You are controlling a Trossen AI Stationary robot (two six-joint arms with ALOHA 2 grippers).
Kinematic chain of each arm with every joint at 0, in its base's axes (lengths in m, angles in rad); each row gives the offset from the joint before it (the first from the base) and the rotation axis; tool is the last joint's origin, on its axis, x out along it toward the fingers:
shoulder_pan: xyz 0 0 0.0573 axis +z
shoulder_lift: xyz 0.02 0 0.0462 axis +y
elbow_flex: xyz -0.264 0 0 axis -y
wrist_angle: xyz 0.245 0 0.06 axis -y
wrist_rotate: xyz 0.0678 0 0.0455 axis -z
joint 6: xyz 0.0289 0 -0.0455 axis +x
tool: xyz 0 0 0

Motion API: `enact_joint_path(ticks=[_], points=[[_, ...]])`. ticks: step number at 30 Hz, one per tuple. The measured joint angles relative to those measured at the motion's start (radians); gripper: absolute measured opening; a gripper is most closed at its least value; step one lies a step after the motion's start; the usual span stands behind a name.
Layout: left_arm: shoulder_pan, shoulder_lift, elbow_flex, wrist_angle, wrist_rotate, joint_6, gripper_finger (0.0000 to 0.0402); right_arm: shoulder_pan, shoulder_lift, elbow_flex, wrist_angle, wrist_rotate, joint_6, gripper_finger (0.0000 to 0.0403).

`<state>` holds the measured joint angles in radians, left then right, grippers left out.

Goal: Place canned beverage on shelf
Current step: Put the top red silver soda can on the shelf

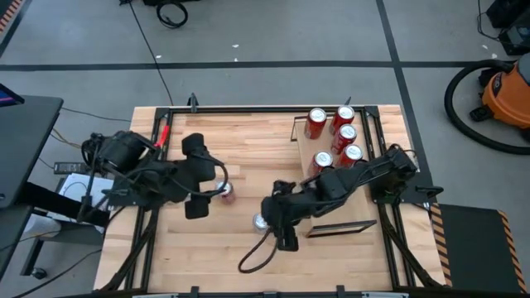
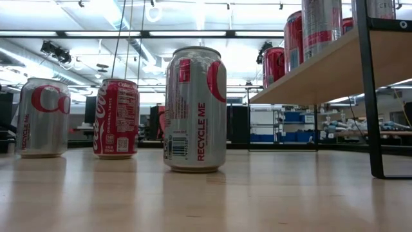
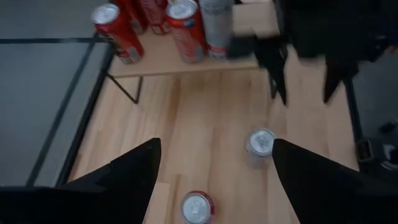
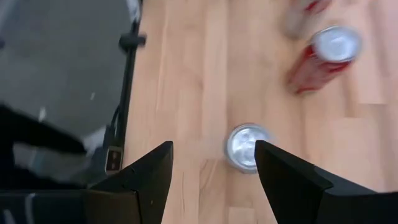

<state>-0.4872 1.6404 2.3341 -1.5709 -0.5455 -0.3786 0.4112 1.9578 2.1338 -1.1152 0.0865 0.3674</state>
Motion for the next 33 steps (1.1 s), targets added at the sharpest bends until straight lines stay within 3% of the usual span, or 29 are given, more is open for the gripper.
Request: enact_joint_path(ticks=[7, 23, 33], points=[[0.001, -0.009, 0.000, 0.009, -0.036, -0.003, 0.0318, -0.015, 0.108, 0.000, 0.008, -0.114, -0.057, 0.0235], [0.001, -0.009, 0.000, -0.001, -0.033, 0.010, 0.0318, -0.080, 0.184, 0.000, 0.032, -0.108, -0.023, 0.0230], [0.001, -0.008, 0.000, 0.000, -0.033, 0.019, 0.0318, -0.063, 0.181, 0.027, -0.006, -0.089, 0.009, 0.0262]])
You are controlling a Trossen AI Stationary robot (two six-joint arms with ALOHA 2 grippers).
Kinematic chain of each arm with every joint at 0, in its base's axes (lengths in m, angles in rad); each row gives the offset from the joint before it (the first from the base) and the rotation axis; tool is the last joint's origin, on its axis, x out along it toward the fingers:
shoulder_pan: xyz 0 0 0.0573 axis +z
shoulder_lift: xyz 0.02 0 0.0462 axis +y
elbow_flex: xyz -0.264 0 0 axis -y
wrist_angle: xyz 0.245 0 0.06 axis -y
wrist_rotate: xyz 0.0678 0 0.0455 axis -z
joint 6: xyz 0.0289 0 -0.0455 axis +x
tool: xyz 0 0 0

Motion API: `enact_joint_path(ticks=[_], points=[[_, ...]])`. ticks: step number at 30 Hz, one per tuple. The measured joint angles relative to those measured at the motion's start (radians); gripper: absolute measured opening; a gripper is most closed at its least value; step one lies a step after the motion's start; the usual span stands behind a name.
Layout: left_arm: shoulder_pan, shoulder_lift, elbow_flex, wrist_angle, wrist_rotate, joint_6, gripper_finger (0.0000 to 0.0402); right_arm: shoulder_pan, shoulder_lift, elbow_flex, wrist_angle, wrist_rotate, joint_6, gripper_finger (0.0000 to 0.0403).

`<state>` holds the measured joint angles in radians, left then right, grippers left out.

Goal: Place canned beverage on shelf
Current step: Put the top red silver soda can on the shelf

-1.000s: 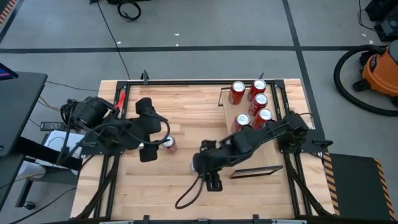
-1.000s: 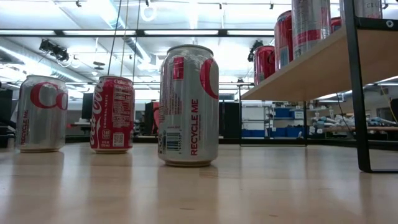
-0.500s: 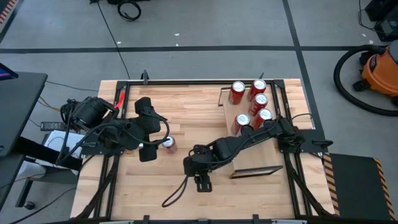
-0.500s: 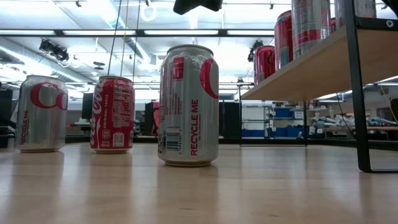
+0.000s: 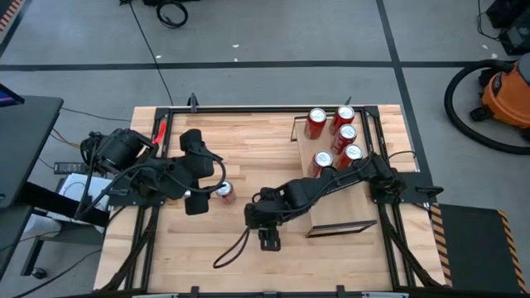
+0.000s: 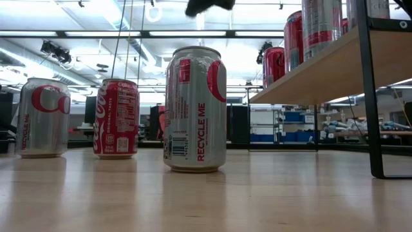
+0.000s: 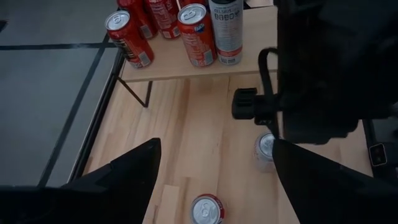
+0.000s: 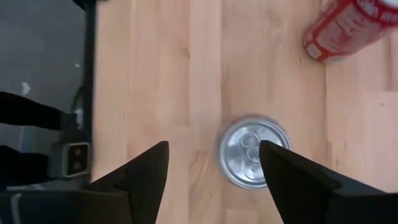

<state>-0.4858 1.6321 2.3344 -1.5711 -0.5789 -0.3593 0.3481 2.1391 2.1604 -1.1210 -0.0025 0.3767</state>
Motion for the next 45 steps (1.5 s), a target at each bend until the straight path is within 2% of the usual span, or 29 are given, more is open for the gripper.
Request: enact_joint_path(ticks=[6, 13, 21, 27, 37, 41, 45], points=[[0.000, 0.000, 0.000, 0.000, 0.000, 0.015, 0.0318, 0.041, -0.002, 0.041, -0.059, -0.017, 0.015, 0.0281], [0.000, 0.000, 0.000, 0.000, 0.000, 0.015, 0.0318, 0.086, 0.000, 0.017, -0.082, 0.002, -0.015, 0.0303], [0.024, 0.000, 0.000, 0.000, 0.001, 0.015, 0.0318, 0.068, 0.002, 0.003, -0.084, -0.039, -0.086, 0.0341], [0.039, 0.001, 0.000, 0.000, 0.024, 0.015, 0.0318, 0.047, 0.002, 0.003, -0.029, -0.123, -0.117, 0.0338], [0.040, 0.001, 0.000, 0.000, 0.027, 0.012, 0.0318, 0.073, 0.003, 0.017, -0.088, 0.029, 0.089, 0.0323], [0.040, 0.001, 0.000, 0.000, 0.028, 0.013, 0.0318, 0.131, 0.002, 0.052, -0.111, 0.080, 0.096, 0.0316], [0.040, 0.001, 0.000, 0.000, 0.045, 0.021, 0.0318, 0.178, 0.002, 0.039, -0.075, 0.085, 0.033, 0.0311]])
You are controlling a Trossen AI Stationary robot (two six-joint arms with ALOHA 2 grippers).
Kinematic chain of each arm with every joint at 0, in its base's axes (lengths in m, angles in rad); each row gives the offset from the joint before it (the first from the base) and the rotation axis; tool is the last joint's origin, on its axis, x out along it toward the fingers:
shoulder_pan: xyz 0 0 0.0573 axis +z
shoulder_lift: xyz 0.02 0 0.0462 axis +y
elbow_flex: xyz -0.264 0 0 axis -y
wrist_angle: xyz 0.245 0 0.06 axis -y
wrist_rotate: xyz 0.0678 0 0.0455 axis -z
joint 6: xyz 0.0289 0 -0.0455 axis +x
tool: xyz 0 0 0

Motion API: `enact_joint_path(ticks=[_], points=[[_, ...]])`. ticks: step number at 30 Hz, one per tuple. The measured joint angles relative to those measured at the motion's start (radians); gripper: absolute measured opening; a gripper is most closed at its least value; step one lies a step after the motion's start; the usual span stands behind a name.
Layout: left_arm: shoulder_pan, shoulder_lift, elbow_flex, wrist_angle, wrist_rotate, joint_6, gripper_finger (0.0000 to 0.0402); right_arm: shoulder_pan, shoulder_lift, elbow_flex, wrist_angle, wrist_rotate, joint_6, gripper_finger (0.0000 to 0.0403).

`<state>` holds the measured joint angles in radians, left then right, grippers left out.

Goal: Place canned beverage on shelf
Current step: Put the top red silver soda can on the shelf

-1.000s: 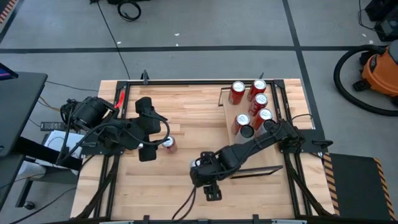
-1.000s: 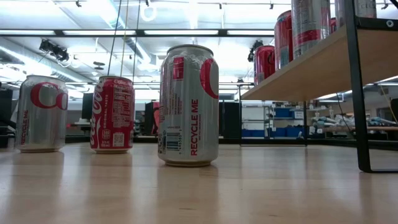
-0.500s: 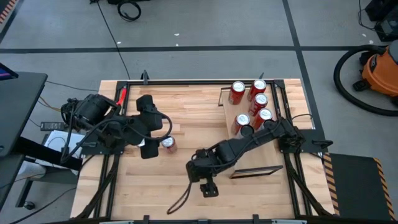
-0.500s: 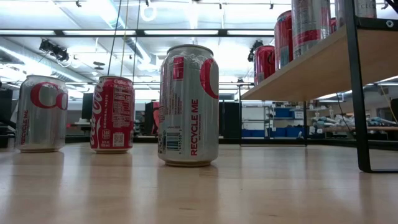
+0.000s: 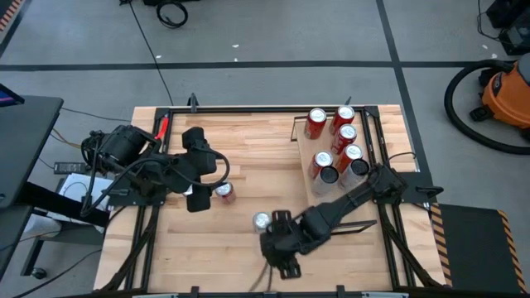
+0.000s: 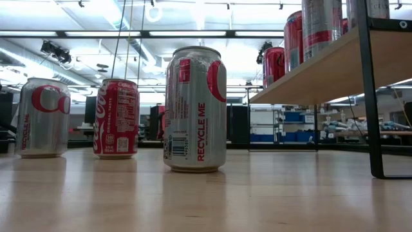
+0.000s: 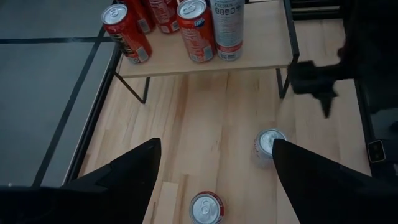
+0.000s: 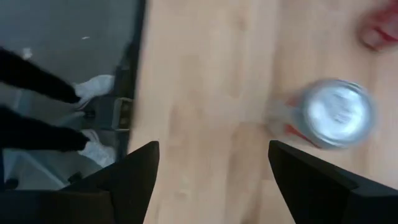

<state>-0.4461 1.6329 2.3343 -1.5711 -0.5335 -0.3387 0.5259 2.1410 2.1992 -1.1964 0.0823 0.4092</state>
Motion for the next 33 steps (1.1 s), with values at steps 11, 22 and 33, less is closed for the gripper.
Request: enact_joint_path(ticks=[11, 22, 33], points=[[0.000, 0.000, 0.000, 0.000, 0.000, 0.012, 0.0318, -0.067, -0.001, -0.111, 0.281, 0.098, -0.177, 0.0306], [0.000, 0.000, 0.000, 0.000, 0.014, 0.011, 0.0318, -0.139, 0.001, -0.212, 0.309, 0.086, -0.170, 0.0336], [0.000, 0.000, 0.000, 0.000, 0.015, 0.013, 0.0318, -0.164, 0.000, -0.279, 0.336, 0.075, -0.179, 0.0360]])
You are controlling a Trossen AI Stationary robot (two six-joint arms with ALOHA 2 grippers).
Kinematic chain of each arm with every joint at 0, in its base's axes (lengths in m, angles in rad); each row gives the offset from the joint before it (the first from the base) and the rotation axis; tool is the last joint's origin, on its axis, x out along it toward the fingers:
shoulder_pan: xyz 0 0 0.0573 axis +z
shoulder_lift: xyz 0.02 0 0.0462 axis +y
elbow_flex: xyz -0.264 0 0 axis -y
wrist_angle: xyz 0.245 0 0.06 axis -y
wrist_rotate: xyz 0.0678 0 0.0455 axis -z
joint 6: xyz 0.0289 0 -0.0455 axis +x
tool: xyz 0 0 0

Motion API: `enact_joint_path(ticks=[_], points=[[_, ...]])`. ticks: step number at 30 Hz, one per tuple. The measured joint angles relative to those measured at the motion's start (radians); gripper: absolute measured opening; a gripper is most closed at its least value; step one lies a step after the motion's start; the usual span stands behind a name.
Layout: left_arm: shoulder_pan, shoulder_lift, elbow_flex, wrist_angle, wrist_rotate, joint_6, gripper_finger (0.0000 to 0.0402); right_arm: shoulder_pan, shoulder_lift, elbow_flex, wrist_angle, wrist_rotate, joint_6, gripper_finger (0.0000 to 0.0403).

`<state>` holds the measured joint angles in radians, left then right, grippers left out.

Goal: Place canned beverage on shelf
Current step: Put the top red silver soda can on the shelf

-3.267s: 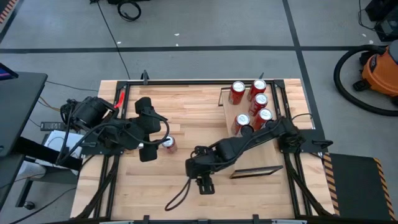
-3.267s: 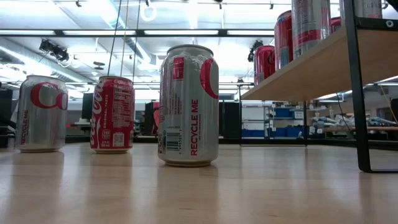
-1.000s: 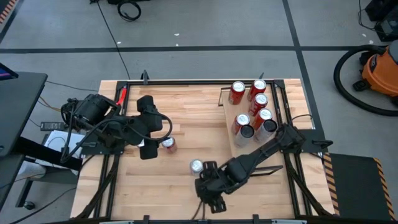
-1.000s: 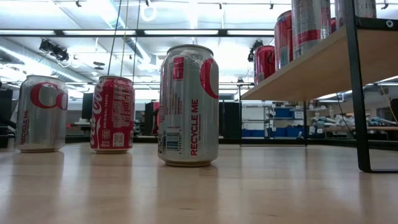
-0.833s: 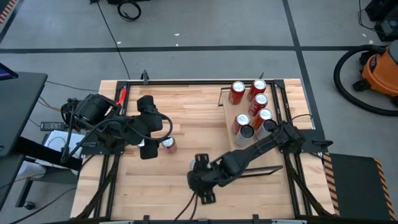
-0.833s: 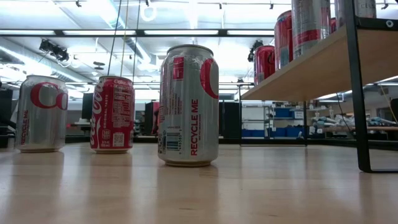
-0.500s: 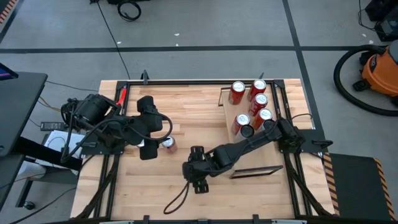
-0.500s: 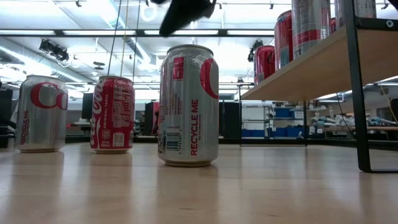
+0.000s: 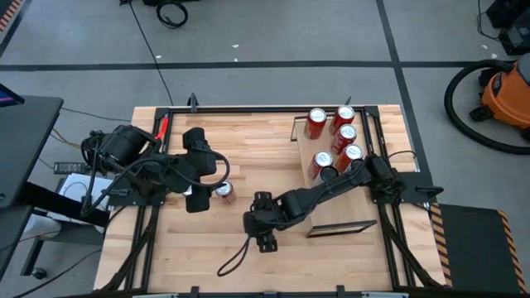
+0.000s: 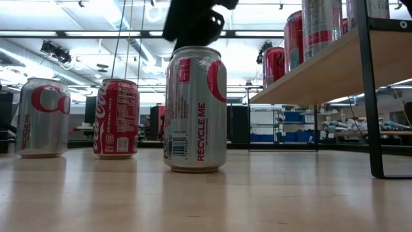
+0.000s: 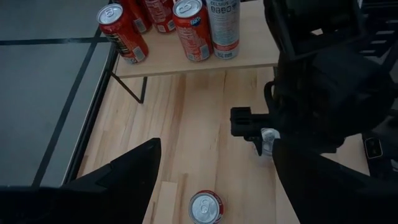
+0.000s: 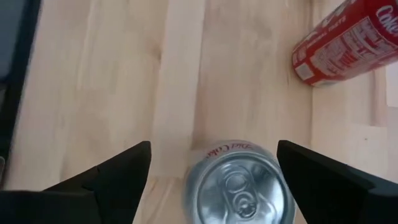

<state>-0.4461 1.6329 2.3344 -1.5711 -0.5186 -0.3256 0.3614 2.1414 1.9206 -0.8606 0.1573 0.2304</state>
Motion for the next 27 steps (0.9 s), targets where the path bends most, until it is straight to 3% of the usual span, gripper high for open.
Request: enact_joint_path(ticks=[16, 27], points=[[0.000, 0.000, 0.000, 0.000, 0.000, 0.000, 0.0318, -0.011, 0.000, -0.060, -0.025, -0.017, -0.014, 0.0363], [0.000, 0.000, 0.000, 0.000, 0.000, -0.006, 0.0318, -0.024, -0.002, -0.059, -0.050, -0.062, -0.014, 0.0312]])
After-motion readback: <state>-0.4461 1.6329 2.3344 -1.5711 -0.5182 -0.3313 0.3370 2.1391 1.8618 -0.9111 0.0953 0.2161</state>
